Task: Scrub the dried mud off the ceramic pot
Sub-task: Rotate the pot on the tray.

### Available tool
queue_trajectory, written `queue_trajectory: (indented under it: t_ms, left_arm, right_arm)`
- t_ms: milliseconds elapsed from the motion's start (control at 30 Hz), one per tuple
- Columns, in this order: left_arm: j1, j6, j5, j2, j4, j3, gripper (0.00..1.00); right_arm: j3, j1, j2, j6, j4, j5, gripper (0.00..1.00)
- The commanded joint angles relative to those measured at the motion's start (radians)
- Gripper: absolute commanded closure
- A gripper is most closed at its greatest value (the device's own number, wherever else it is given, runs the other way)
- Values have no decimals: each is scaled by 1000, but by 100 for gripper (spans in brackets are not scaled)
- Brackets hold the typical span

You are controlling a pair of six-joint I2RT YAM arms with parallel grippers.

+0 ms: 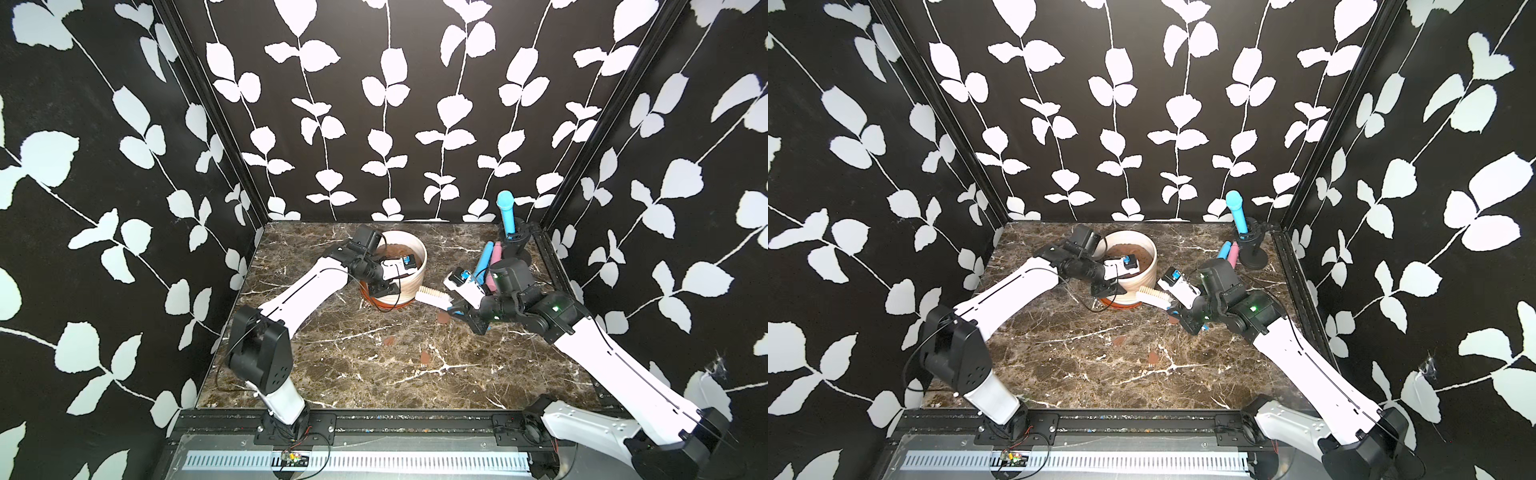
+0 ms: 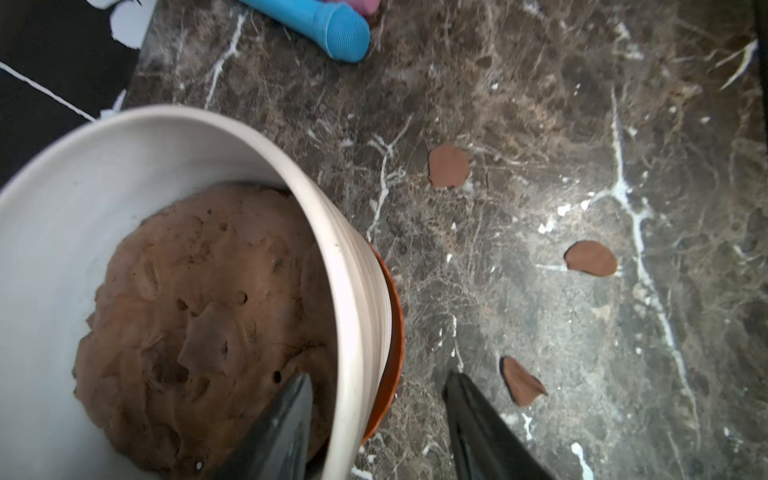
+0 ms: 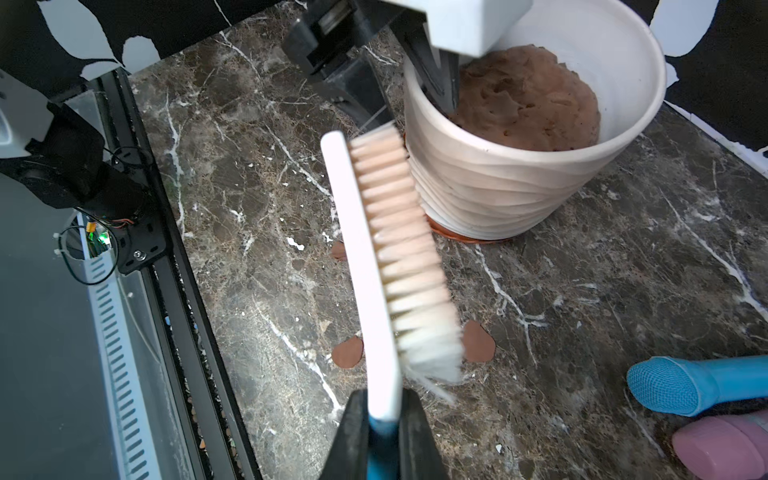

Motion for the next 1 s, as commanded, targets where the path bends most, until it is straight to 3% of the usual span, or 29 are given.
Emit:
queue_trajectory:
  t_ms: [0, 67, 200, 533, 567, 667, 733, 800, 967]
  left_arm:
    - [-1, 33, -47, 22, -100, 59, 50]
    - [-1, 27, -35, 40, -119, 74, 54]
    - [0, 15, 14, 61, -185, 126, 84]
    - [0, -125, 14, 31, -152, 134, 100]
    - [0, -172, 6, 20, -119, 125, 100]
    - [-27, -484, -116, -39, 126, 33, 100]
    - [-71, -673, -319, -53, 223, -9, 100]
    - [-120, -806, -519, -32, 213, 2, 100]
    - [-152, -1090, -579, 37, 171, 54, 100]
  right_arm:
    - [-5, 4, -16, -26, 16, -2, 100]
    - [2, 5, -16, -32, 4, -13, 100]
    - [1, 4, -19, -35, 4, -22, 100]
    - [4, 4, 20, -42, -17, -32, 100]
    - [2, 4, 25, -57, -22, -36, 100]
    - [-11, 4, 47, -129, -40, -63, 100]
    - [-7, 4, 67, -152, -53, -63, 100]
    - [-9, 4, 79, -156, -43, -57, 100]
    - [-10, 5, 108, -144, -8, -52, 100]
